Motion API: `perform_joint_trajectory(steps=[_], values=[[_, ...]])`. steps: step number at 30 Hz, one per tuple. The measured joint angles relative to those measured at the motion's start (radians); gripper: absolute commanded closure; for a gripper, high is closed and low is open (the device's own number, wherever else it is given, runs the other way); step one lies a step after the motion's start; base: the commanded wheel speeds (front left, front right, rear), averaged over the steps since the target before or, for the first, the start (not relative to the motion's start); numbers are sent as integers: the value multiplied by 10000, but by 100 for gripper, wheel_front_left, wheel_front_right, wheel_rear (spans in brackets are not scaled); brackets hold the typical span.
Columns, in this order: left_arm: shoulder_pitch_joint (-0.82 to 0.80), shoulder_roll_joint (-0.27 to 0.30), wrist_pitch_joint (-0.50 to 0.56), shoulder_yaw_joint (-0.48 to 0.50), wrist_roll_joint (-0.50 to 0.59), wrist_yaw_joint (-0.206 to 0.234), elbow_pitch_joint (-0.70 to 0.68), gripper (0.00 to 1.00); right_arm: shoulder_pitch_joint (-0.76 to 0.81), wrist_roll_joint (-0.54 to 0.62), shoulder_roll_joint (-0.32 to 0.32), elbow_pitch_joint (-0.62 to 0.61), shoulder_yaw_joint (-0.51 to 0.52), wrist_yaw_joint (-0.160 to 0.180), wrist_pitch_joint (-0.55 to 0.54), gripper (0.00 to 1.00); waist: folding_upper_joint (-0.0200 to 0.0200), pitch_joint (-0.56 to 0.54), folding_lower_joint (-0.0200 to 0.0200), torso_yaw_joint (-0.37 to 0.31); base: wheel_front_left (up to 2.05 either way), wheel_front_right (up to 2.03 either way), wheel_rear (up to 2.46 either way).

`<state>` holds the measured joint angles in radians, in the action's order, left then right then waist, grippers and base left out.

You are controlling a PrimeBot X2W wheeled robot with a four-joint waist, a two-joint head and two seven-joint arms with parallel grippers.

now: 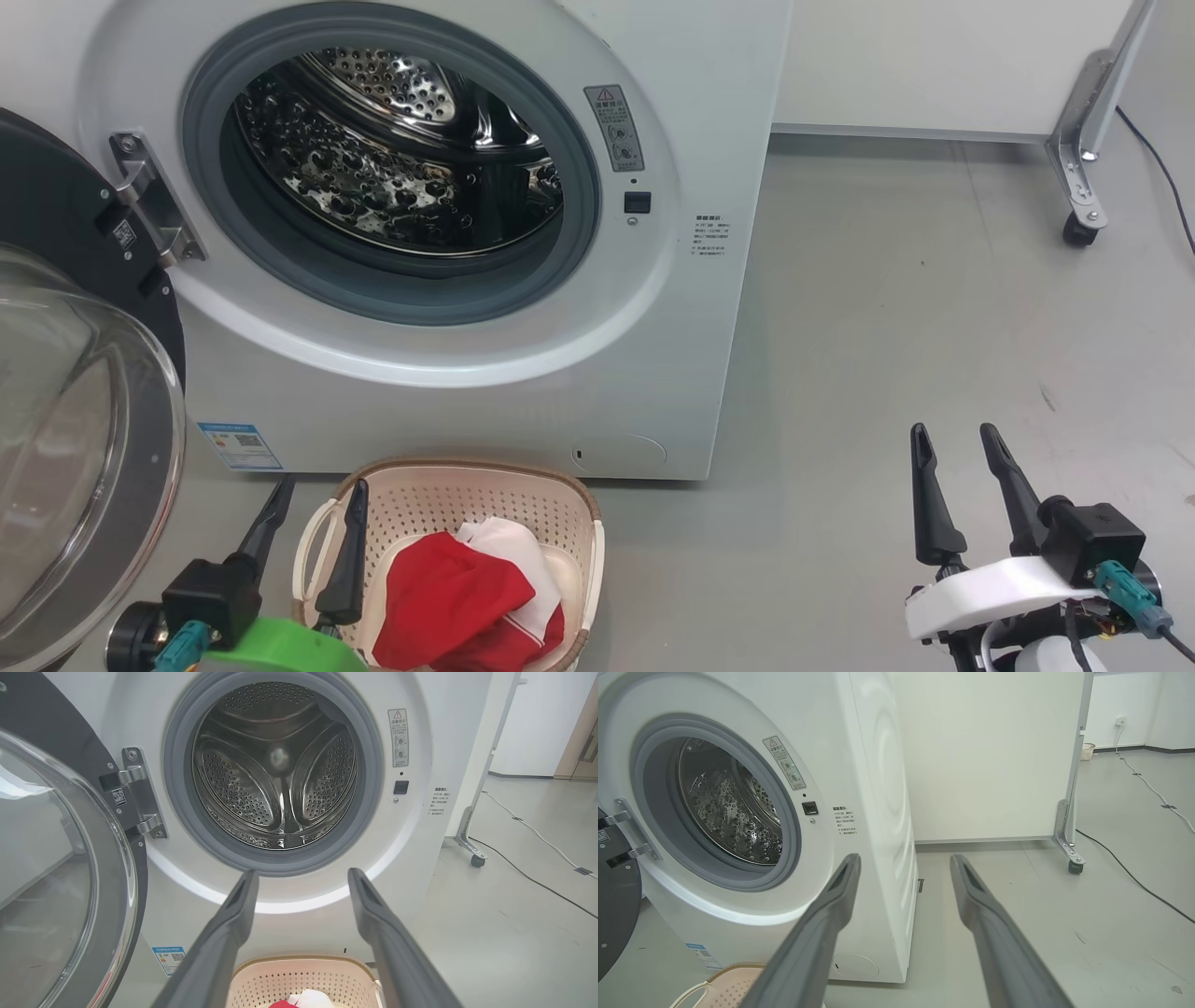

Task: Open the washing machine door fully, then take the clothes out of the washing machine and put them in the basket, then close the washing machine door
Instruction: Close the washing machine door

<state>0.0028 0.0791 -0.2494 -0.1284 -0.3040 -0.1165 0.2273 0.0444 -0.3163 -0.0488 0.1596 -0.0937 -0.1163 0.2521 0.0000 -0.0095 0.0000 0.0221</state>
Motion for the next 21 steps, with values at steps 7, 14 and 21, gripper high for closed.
perform_joint_trajectory(steps=[7,14,21], values=[[81,-35,0,27,140,-2,-77,0,0,0,2,-6,12,0,0,0,0,-48,0,-18,0,0,0],[129,-69,0,90,140,-2,-115,0,0,0,10,-6,12,-50,0,0,0,-90,0,-22,0,0,0],[188,-84,0,127,140,-2,-136,0,0,0,21,-4,10,-52,0,0,0,-114,0,-33,0,0,0]])
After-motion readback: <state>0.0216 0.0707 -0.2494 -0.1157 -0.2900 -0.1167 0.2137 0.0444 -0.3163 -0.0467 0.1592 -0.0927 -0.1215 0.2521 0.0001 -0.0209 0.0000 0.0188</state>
